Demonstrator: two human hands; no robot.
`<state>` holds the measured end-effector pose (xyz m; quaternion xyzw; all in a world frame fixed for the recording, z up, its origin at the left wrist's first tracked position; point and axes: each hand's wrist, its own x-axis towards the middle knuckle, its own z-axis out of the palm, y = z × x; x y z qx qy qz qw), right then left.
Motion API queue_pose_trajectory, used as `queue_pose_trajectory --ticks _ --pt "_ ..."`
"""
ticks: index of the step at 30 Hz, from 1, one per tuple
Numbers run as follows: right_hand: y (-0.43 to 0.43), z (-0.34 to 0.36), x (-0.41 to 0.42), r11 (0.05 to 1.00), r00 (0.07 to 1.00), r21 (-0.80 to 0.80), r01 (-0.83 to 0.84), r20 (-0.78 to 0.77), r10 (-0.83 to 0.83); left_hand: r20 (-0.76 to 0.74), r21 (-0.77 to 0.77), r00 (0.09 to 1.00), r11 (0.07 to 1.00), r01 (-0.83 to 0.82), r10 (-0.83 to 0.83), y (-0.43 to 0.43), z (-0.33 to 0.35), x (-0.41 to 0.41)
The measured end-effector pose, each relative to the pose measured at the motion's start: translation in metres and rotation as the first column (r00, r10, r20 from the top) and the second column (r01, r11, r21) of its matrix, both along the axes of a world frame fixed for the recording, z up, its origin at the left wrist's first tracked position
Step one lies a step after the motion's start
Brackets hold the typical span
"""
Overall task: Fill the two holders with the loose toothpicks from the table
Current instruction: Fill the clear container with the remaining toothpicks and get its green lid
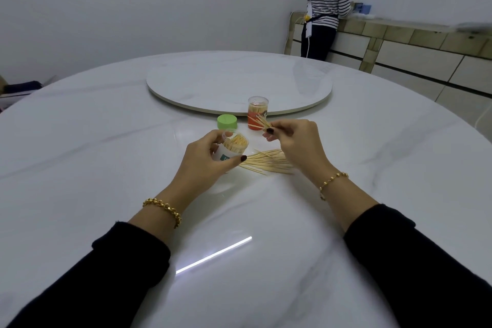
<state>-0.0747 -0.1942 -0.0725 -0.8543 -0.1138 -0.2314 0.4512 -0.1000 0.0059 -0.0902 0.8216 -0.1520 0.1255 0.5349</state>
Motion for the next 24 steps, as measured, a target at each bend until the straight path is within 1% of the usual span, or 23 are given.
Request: queue_pose_trajectory --ticks 2,4,7,10,13,16,24 --pt "0.003 0.002 -0.002 0.997 0.999 -0.065 -0.032 0.029 0.033 -0.001 -0.006 1.000 1.000 0.000 0.000 0.000 0.000 0.000" --pt "0.005 0.003 -0.004 0.977 0.992 -0.212 -0.038 0.107 0.062 0.003 -0.007 1.000 1.000 -0.002 0.002 0.000 0.000 0.001" --pt "0.007 0.003 -0.006 0.912 0.967 -0.411 0.000 0.232 0.104 0.014 0.007 1.000 1.000 -0.009 0.009 0.000 -0.001 0.001" --pt "0.013 0.003 -0.006 0.843 0.947 -0.532 0.079 0.304 0.103 0.035 0.034 0.999 0.999 -0.009 0.008 0.000 -0.001 0.002" --pt "0.018 0.001 -0.004 0.814 0.924 -0.563 0.144 0.370 0.092 0.061 0.080 0.998 0.997 -0.012 0.007 -0.001 -0.003 0.002" --pt "0.027 0.000 -0.007 0.794 0.909 -0.586 0.161 0.401 0.112 0.073 0.108 0.997 0.994 -0.018 0.010 -0.002 -0.003 0.003" --pt "0.045 0.000 -0.019 0.767 0.927 -0.633 0.105 0.341 0.155 0.075 0.106 0.997 0.994 -0.036 0.028 -0.001 -0.003 0.003"
